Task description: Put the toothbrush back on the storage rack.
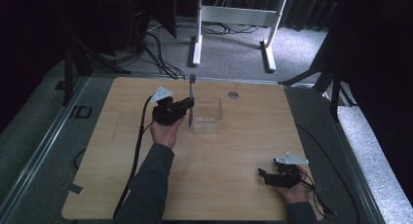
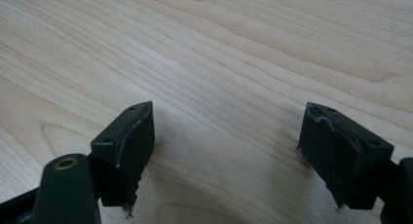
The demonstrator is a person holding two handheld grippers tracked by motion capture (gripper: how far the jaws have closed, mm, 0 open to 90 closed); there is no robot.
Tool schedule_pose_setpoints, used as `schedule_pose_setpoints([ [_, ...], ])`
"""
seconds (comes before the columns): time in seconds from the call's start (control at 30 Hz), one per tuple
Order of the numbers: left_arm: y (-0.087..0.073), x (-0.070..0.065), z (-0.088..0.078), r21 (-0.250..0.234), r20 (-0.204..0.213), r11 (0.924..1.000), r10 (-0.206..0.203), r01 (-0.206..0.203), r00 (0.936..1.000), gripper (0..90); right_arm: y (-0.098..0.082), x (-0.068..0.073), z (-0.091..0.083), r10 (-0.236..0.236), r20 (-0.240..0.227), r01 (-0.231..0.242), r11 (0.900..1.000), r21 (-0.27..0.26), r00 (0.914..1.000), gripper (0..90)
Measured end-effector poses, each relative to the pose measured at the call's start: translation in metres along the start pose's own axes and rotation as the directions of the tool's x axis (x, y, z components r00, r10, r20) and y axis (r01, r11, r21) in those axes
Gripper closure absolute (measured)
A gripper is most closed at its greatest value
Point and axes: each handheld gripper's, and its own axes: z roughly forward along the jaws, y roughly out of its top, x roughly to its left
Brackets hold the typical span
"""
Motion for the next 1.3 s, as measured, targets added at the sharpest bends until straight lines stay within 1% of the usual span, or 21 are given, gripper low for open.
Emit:
schedule_pose_setpoints([
  [0.1, 0.000, 0.000, 0.000, -0.005, -0.007, 1.0000, 0.000, 0.000, 1.0000, 81.9, 0.000, 0.000, 0.000, 0.000, 0.000, 0.000, 1.000, 0.000, 1.0000, 20.7],
  [0.23, 0.001, 0.001, 0.000, -0.024, -0.015, 0.9997, -0.003, 0.002, 0.9999, 81.9, 0.000, 0.000, 0.000, 0.001, 0.000, -0.001, 1.000, 0.000, 1.0000, 20.7],
  [0.33, 0.001, 0.003, 0.002, -0.035, -0.011, 0.9990, -0.029, 0.028, 0.9995, 82.0, 0.000, 0.000, 0.000, 0.000, 0.000, 0.000, 1.000, 0.000, 1.0000, 20.7],
  [0.37, 0.001, 0.003, 0.002, -0.038, -0.015, 0.9988, -0.032, 0.032, 0.9994, 81.9, 0.000, 0.000, 0.000, 0.000, 0.000, 0.000, 1.000, 0.000, 1.0000, 20.7],
  [0.77, 0.000, 0.003, 0.007, -0.049, -0.011, 0.9976, -0.049, 0.049, 0.9987, 82.0, 0.000, 0.000, 0.000, 0.001, 0.000, -0.001, 1.000, 0.000, 1.0000, 20.7],
  [0.8, 0.000, 0.003, 0.008, -0.051, -0.011, 0.9971, -0.057, 0.056, 0.9983, 82.0, 0.000, 0.000, 0.000, 0.000, 0.000, 0.000, 1.000, 0.000, 1.0000, 20.7],
  [1.1, 0.000, 0.002, 0.013, -0.064, -0.007, 0.9948, -0.079, 0.079, 0.9968, 82.0, 0.000, 0.000, 0.000, 0.000, 0.000, 0.000, 1.000, 0.000, 1.0000, 20.8],
  [1.2, 0.000, 0.002, 0.014, -0.060, -0.007, 0.9953, -0.076, 0.075, 0.9971, 81.9, 0.000, 0.000, 0.000, 0.000, 0.000, 0.000, 1.000, 0.000, 1.0000, 20.7],
  [1.3, 0.001, 0.000, 0.016, -0.057, -0.013, 0.9964, -0.064, 0.063, 0.9979, 82.0, 0.000, 0.000, 0.000, 0.000, 0.000, 0.000, 1.000, 0.001, 1.0000, 20.7],
])
